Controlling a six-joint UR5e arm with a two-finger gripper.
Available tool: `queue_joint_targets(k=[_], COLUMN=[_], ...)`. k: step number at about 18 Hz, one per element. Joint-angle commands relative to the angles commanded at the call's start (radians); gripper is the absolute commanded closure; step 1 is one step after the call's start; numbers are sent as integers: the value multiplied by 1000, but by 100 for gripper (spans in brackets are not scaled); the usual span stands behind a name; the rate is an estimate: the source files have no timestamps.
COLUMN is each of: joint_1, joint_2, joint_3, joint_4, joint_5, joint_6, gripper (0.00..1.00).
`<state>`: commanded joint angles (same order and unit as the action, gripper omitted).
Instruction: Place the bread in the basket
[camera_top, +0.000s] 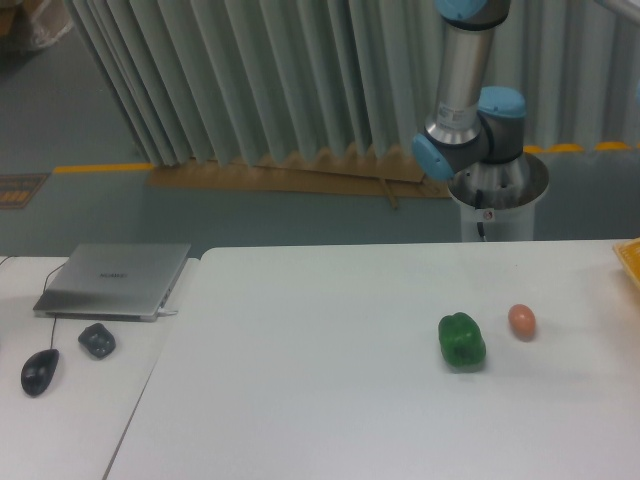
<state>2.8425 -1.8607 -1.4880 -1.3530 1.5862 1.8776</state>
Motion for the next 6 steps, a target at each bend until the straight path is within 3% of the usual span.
queue_joint_targets(k=[6], joint_1=[-5], joint_2=[2], joint_3=[0], joint_4=[-8], joint_5=[-2], joint_6=[0], gripper=[0])
